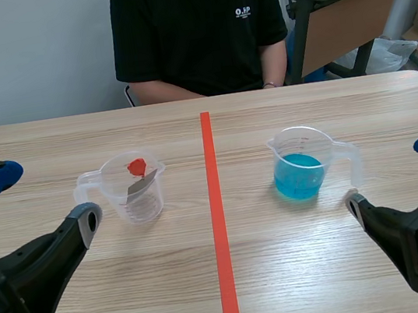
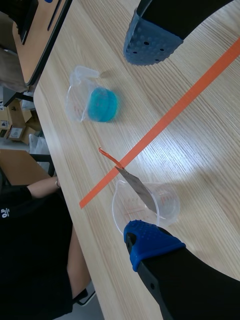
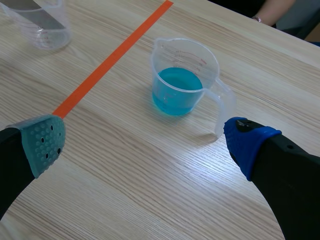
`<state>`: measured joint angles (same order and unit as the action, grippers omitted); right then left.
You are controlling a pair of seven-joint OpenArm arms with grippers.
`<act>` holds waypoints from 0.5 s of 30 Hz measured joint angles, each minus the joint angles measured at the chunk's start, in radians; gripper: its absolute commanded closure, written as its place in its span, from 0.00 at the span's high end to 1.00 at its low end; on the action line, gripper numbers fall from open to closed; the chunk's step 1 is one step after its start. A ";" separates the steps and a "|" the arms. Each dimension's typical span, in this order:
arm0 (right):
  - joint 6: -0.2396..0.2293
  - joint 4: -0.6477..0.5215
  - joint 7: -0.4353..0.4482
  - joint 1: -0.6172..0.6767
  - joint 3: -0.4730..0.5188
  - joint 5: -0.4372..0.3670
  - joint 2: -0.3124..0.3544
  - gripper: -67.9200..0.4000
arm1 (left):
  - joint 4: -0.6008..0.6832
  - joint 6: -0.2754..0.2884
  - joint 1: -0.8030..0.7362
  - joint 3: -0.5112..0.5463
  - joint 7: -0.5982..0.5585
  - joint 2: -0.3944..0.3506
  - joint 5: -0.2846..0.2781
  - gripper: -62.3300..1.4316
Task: Do the redox reaction experiment.
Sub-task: 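Lift the metal plate out of the left beaker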
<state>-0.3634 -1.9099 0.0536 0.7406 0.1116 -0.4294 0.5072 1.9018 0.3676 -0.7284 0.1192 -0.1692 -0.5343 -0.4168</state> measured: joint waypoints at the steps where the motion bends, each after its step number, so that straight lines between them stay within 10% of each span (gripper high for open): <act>1: 0.000 0.000 -0.026 0.000 0.000 0.000 0.000 1.00 | 0.000 0.000 0.000 0.000 0.000 0.000 0.000 1.00; 15: 0.000 0.000 -0.033 0.000 0.000 0.000 0.000 1.00 | 0.000 -0.003 0.000 0.000 0.000 0.000 0.000 1.00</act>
<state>-0.3634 -1.9099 0.0204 0.7406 0.1116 -0.4294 0.5072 1.9018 0.3649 -0.7284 0.1192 -0.1692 -0.5343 -0.4168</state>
